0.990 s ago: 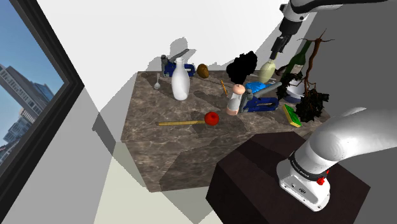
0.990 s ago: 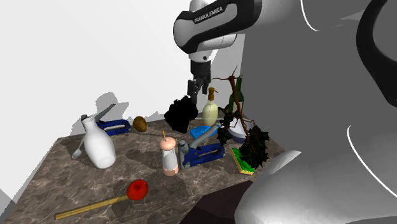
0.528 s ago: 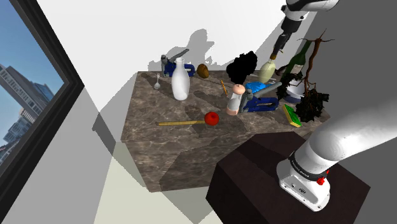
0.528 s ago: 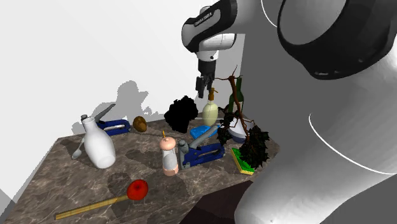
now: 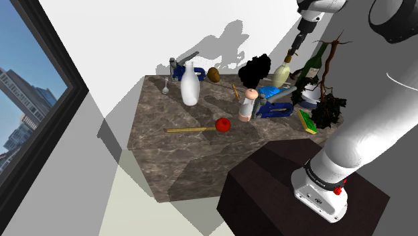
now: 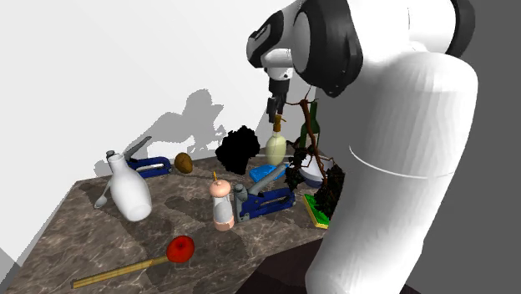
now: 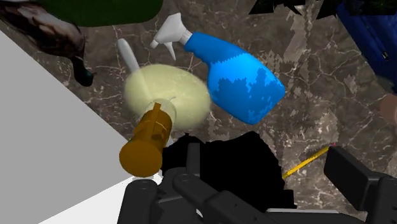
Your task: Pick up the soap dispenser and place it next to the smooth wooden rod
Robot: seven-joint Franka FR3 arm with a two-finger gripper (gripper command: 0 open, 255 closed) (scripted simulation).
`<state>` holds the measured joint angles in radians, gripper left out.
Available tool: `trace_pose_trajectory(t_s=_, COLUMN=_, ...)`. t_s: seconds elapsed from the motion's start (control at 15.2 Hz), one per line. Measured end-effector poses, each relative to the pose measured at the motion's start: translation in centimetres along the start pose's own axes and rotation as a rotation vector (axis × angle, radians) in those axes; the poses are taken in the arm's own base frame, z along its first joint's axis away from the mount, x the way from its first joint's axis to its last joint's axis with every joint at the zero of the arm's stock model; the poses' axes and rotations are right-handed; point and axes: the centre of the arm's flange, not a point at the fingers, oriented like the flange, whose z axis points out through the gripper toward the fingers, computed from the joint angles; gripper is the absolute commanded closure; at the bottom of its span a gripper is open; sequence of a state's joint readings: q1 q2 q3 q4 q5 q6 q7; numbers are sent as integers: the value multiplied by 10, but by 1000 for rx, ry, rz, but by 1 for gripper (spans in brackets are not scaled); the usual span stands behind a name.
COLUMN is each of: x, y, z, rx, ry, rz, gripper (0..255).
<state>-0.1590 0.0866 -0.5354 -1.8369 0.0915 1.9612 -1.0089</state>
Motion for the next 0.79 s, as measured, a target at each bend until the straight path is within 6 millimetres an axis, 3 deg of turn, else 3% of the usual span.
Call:
trace_pose_trajectory(t_s=0.46, x=19, y=84, z=21, rx=15, ry=6, rz=-34, gripper=0)
trace_pose_trajectory(t_s=0.79, x=21, y=94, z=47, rx=19, ry=8, rz=-40, gripper=0)
